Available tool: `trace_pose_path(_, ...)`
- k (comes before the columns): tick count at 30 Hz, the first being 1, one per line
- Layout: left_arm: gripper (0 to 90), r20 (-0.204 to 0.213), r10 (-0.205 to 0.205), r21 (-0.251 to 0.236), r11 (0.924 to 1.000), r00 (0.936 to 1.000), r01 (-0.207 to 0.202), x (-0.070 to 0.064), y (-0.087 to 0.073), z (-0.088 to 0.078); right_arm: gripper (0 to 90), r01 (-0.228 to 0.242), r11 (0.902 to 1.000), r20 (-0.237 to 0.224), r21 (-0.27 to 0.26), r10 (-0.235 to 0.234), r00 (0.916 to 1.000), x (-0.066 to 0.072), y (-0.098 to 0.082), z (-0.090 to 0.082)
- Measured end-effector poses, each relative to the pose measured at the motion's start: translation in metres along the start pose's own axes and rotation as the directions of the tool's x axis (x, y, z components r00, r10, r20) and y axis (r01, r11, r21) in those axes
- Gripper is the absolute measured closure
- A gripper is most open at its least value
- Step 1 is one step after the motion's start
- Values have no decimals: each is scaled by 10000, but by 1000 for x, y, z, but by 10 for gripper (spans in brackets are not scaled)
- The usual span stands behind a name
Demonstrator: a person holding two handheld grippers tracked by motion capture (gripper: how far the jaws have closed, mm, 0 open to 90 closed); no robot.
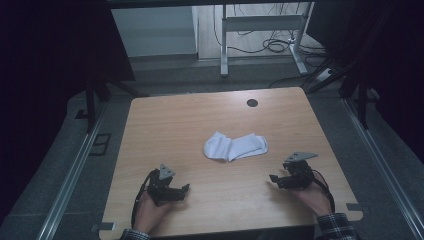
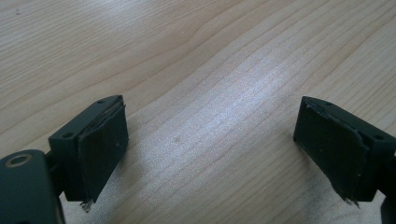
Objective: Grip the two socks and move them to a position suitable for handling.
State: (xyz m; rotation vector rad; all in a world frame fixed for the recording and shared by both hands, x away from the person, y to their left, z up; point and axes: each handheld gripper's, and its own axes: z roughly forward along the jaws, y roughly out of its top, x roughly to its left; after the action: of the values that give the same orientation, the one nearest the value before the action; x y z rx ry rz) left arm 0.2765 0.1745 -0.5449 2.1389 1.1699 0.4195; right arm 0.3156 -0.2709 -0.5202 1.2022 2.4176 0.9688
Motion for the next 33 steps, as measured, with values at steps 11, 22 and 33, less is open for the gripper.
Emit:
trace_pose_path(11, 99, 5, -11, 5, 10000, 10000, 11, 0, 0, 0, 308, -237, 9996, 83, 120, 236, 9997, -4, 19, 5)
trace_pose_path(22, 99, 3, -7, 5, 10000, 10000, 7, 0, 0, 0, 499, -225, 9996, 55, -189, 226, 9997, -11, 46, 17)
trace_pose_path(33, 99, 5, -7, -8, 10000, 10000, 7, 0, 0, 0, 676, 106, 9995, 139, -298, -102, 9999, -9, 76, 39)
